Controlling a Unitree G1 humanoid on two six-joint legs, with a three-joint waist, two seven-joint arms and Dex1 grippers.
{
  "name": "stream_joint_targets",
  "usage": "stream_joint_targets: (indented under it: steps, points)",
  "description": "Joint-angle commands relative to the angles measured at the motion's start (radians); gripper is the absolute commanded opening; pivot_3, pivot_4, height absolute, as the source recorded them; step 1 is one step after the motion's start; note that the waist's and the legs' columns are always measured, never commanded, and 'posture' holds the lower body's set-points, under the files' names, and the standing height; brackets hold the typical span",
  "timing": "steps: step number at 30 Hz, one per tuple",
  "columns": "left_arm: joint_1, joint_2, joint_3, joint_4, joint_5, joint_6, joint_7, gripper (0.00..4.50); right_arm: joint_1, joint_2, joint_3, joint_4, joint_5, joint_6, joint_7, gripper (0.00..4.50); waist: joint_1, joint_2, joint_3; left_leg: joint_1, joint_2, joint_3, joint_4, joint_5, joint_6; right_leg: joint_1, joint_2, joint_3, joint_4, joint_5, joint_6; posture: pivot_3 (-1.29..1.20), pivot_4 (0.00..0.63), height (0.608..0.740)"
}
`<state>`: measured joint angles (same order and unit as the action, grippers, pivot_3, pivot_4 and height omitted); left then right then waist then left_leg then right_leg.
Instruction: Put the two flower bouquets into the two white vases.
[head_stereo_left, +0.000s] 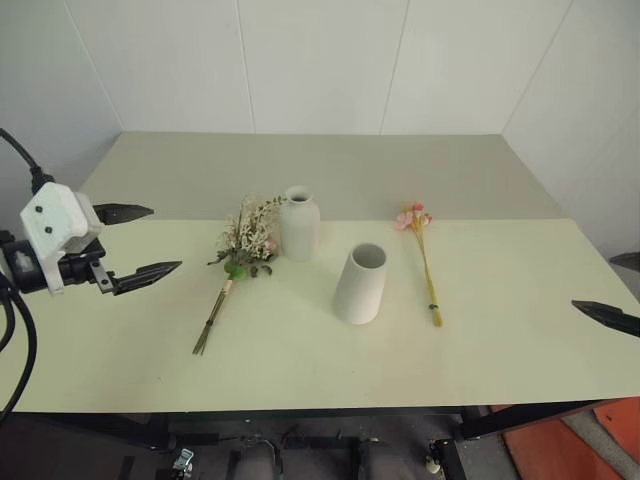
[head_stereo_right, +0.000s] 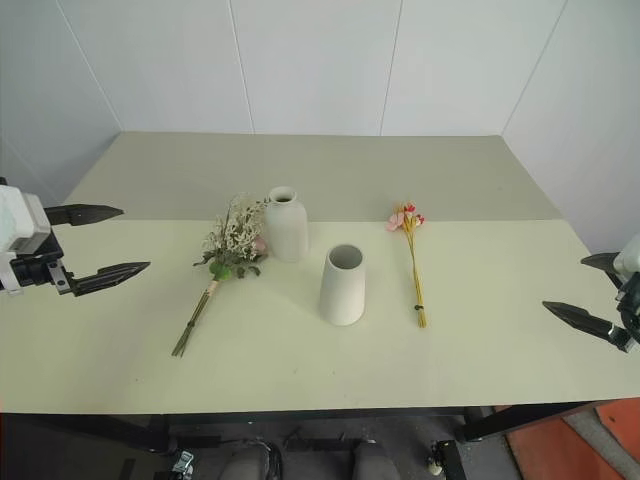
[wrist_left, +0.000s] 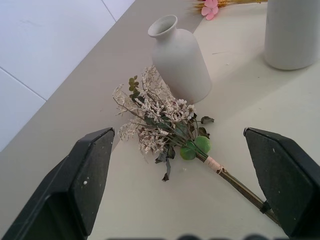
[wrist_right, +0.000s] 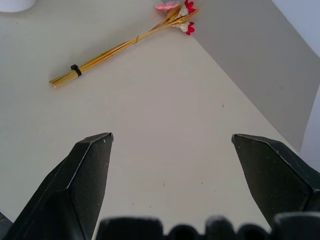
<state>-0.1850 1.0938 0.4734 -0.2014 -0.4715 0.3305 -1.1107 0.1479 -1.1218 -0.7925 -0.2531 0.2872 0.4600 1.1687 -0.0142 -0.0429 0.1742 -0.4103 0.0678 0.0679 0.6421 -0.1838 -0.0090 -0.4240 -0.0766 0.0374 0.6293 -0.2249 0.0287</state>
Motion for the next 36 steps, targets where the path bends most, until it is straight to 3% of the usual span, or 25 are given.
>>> stream_joint_targets:
  steps: [1,9,11,14,20,24,27,31,36]
  points:
    - [-0.010,0.011,0.020,-0.028,0.000,-0.002,0.015,4.50,-0.013,-0.020,-0.014,-0.003,0.002,-0.027,0.001,4.47,0.000,0.000,0.000,0.000,0.000,0.000,0.000,0.000,0.000,0.000,0.000,0.000,0.000,0.000,0.000,0.00,0.150,0.740]
    - [-0.030,-0.009,0.001,-0.031,0.002,-0.026,0.039,4.50,-0.053,-0.024,0.019,0.001,0.007,-0.038,-0.013,4.47,0.000,0.000,0.000,0.000,0.000,0.000,0.000,0.000,0.000,0.000,0.000,0.000,0.000,0.000,0.000,0.00,0.150,0.740]
    - [-0.057,-0.034,-0.038,-0.078,0.072,0.011,0.171,4.50,-0.063,-0.023,0.027,0.001,0.006,-0.039,-0.015,4.47,0.001,0.000,0.000,0.000,0.000,0.000,0.000,0.000,0.000,0.000,0.000,0.000,0.000,0.000,0.000,0.00,0.150,0.740]
    - [-0.116,-0.053,-0.104,-0.196,0.100,0.241,0.361,4.50,-0.081,-0.031,0.049,-0.006,0.007,-0.045,-0.013,4.47,0.005,-0.001,0.000,0.000,0.000,0.000,0.000,0.000,0.000,0.001,0.000,0.000,0.000,0.000,0.000,0.00,0.150,0.740]
    - [-0.281,0.006,-0.302,-0.304,-0.027,0.782,0.411,4.50,-0.206,-0.053,0.180,-0.077,0.065,-0.017,-0.038,4.47,-0.005,-0.002,0.001,0.000,0.000,0.000,0.000,0.000,0.000,0.000,0.001,0.001,0.000,0.004,0.007,0.00,0.150,0.740]
    - [-0.471,-0.100,-0.466,-0.251,-0.040,1.088,0.498,4.50,-0.294,-0.063,0.256,-0.104,0.099,-0.001,-0.050,4.47,-0.001,-0.002,0.001,0.001,-0.001,-0.001,0.000,0.000,0.000,0.001,0.002,0.001,0.002,0.004,0.007,0.00,0.150,0.740]
    - [-0.590,-0.252,-0.499,-0.138,0.024,1.259,0.623,4.50,-0.325,-0.067,0.292,-0.107,0.103,-0.002,-0.056,4.47,0.004,-0.003,0.002,-0.001,-0.002,-0.002,0.001,0.000,0.000,0.001,0.002,0.001,0.001,0.004,0.008,0.00,0.150,0.740]
    - [-0.612,-0.348,-0.522,-0.004,0.088,1.284,0.738,4.50,-0.349,-0.059,0.321,-0.130,0.107,0.004,-0.077,4.47,-0.001,-0.003,0.002,-0.005,-0.003,-0.005,0.002,0.000,0.001,-0.001,0.002,0.000,0.000,0.005,0.009,0.00,0.150,0.740]
    - [-0.655,-0.431,-0.543,0.129,0.105,1.262,0.749,4.50,-0.364,-0.044,0.347,-0.175,0.126,0.028,-0.112,4.47,-0.001,-0.004,0.002,-0.005,-0.003,-0.006,0.002,0.000,0.001,-0.001,0.002,0.000,0.001,0.005,0.009,0.00,0.150,0.740]
